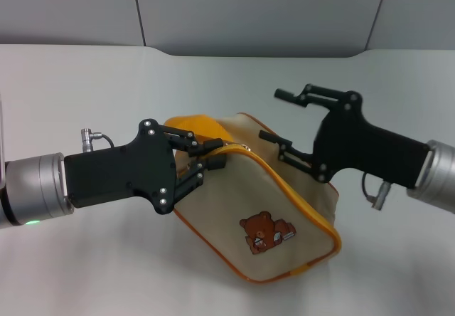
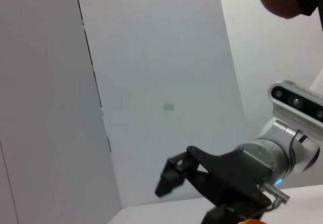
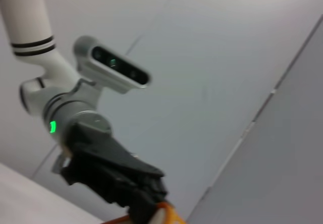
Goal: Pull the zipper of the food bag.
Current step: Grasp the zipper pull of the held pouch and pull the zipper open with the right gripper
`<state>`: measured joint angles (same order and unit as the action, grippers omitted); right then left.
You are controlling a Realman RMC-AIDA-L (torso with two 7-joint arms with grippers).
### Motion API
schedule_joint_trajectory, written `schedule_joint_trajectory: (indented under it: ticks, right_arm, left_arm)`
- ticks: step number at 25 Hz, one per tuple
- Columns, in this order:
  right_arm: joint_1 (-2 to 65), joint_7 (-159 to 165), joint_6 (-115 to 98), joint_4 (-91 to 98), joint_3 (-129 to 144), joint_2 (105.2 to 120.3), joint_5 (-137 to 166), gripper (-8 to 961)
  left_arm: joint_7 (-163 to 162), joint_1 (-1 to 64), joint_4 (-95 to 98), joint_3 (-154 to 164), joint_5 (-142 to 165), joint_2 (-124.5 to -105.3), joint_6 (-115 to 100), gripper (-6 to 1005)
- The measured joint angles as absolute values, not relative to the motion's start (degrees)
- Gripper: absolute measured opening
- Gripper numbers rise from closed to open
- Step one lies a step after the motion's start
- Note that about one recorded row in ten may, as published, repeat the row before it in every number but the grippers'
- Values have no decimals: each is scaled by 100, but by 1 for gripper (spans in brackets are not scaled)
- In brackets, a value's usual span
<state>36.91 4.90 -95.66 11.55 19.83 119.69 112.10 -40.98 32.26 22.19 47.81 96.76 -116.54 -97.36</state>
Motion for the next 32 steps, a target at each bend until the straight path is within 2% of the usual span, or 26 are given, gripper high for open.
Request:
schedule_joint_trajectory:
  ticks: [7,12,32]
  right_arm:
    - [3867,434,-9359,1058,2391,11977,11211,543]
    - [3918,428,-9339,1032,2614,11982,11202,403]
    - [3917,216,-9582,838,2694,11979,10915,398]
  left_arm:
    - [-4095,3233,2229,4779,9676,-11655,-9728,104]
    - [-4093,3245,2231,4762,9676,-11654,-9703,103]
    - [-4093,3244,2234,4721,9653,-11637,-9631,101]
